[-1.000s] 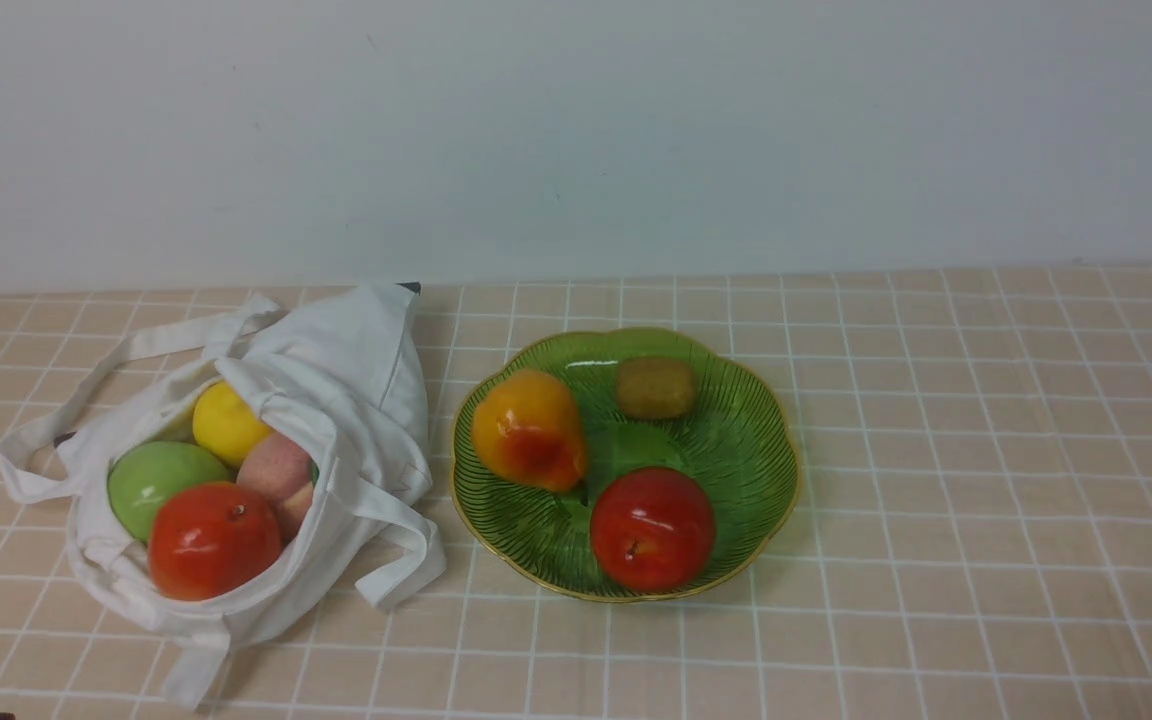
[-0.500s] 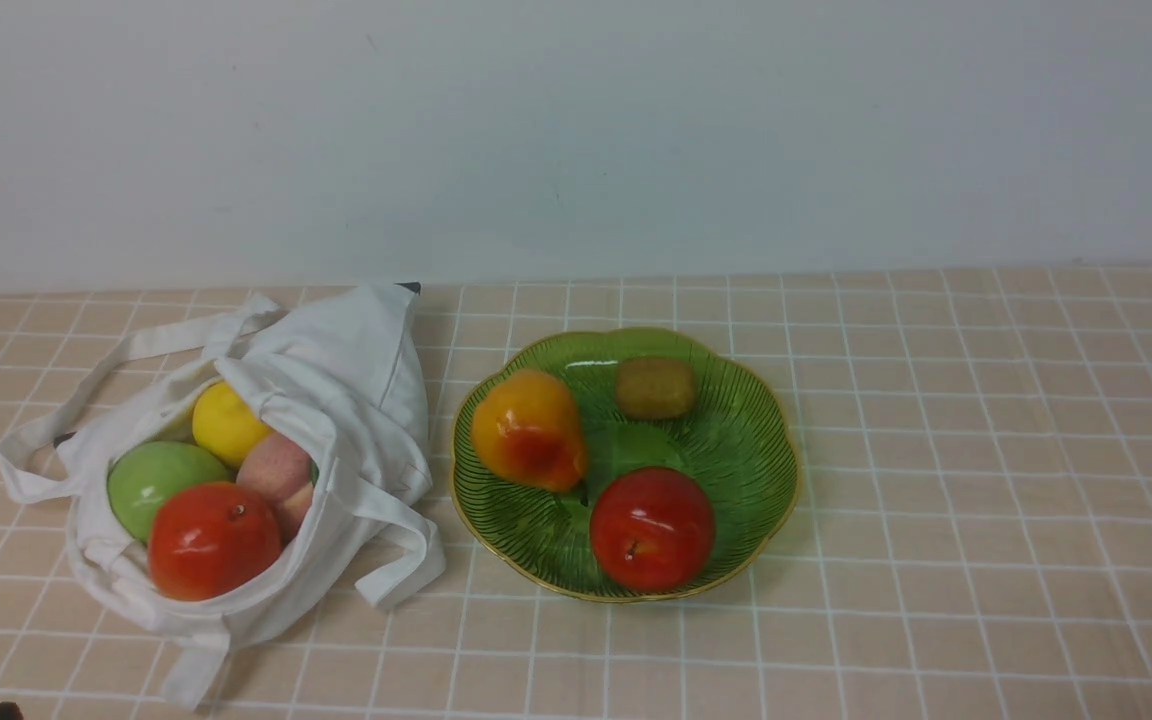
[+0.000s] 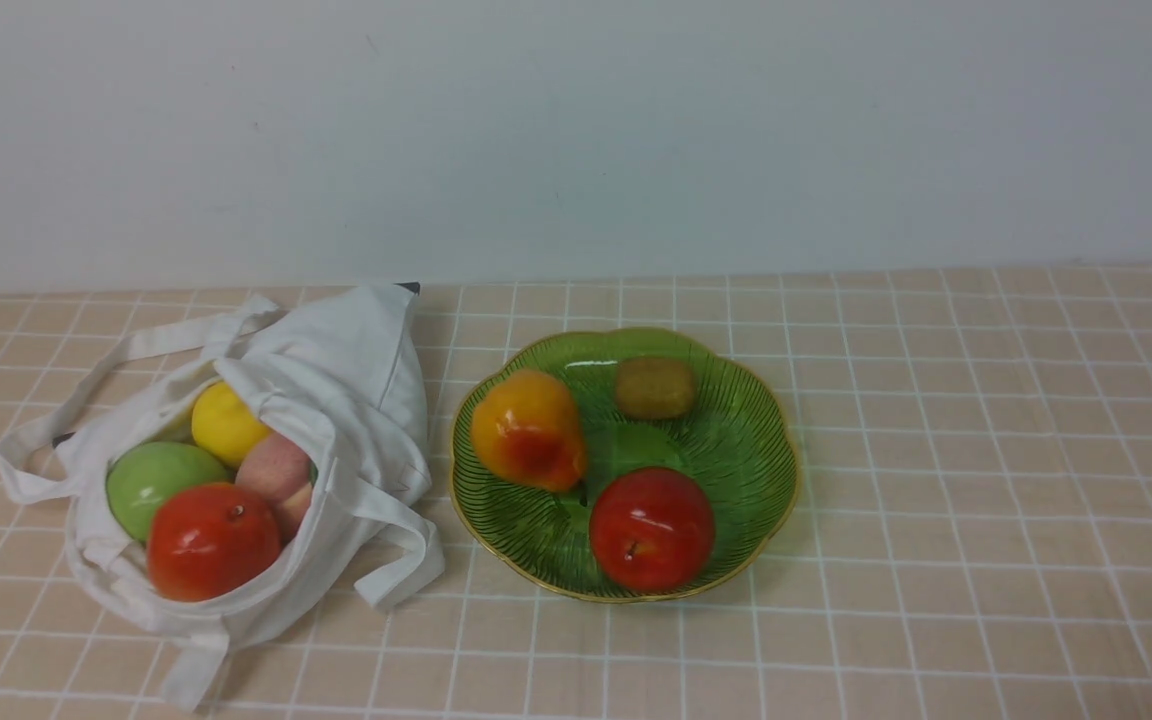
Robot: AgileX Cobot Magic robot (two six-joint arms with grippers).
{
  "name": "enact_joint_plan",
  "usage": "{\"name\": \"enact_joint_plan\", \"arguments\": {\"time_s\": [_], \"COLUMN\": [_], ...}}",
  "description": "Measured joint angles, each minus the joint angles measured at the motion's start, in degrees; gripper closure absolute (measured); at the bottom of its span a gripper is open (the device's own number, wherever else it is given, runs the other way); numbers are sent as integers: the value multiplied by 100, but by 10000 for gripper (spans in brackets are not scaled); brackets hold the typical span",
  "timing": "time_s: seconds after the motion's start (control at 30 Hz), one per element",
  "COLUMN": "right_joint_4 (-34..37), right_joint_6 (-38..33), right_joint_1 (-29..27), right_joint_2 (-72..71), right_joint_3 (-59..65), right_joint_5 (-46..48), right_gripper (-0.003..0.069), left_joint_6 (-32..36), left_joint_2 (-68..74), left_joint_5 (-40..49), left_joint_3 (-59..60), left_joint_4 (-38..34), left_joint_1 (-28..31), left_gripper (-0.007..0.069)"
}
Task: Take the fruit out of the bag on the brown coffee tablecloth and place them on the plate.
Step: 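Reach into the cloth bag and grasp a fruit inside it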
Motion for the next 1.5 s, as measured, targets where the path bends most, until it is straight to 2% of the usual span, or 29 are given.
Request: {"name": "enact_joint_plan", "arguments": {"time_s": [0.07, 0.13, 0.27, 0.37, 0.47, 0.53, 0.63, 0.67, 0.8, 0.83, 0.97, 1.0, 1.1, 1.2, 1.5], "right_joint_4": [0, 0, 0, 0, 0, 0, 0, 0, 0, 0, 0, 0, 0, 0, 0], "right_joint_6": [0, 0, 0, 0, 0, 0, 0, 0, 0, 0, 0, 0, 0, 0, 0], "right_joint_1": [0, 0, 0, 0, 0, 0, 0, 0, 0, 0, 0, 0, 0, 0, 0], "right_joint_2": [0, 0, 0, 0, 0, 0, 0, 0, 0, 0, 0, 0, 0, 0, 0], "right_joint_3": [0, 0, 0, 0, 0, 0, 0, 0, 0, 0, 0, 0, 0, 0, 0], "right_joint_5": [0, 0, 0, 0, 0, 0, 0, 0, 0, 0, 0, 0, 0, 0, 0], "right_gripper": [673, 673, 673, 673, 673, 673, 673, 673, 673, 673, 673, 673, 673, 673, 673], "left_joint_6": [48, 150, 258, 424, 884, 1183, 1870, 1899, 2182, 2228, 2249, 2253, 2259, 2266, 2443], "left_joint_2": [0, 102, 1244, 2334, 3412, 3906, 4972, 5025, 5852, 6241, 6711, 6945, 7351, 7750, 8570], "left_joint_5": [133, 688, 2937, 4272, 5108, 5273, 5272, 5260, 4898, 4633, 4302, 4182, 3859, 3592, 3259], "left_joint_3": [-248, -790, -1973, -2589, -3073, -3261, -3601, -3614, -3800, -3866, -3942, -3983, -4068, -4138, -4187], "left_joint_4": [180, 532, 1205, 1382, 1417, 1417, 1417, 1417, 1424, 1424, 1409, 1337, 1148, 1093, 1004], "left_joint_1": [0, 0, 0, 0, 0, 0, 0, 0, 0, 0, 0, 0, 0, 0, 0], "left_gripper": [632, 632, 632, 632, 632, 630, 594, 586, 471, 372, 211, 117, -20, -56, -59]}}
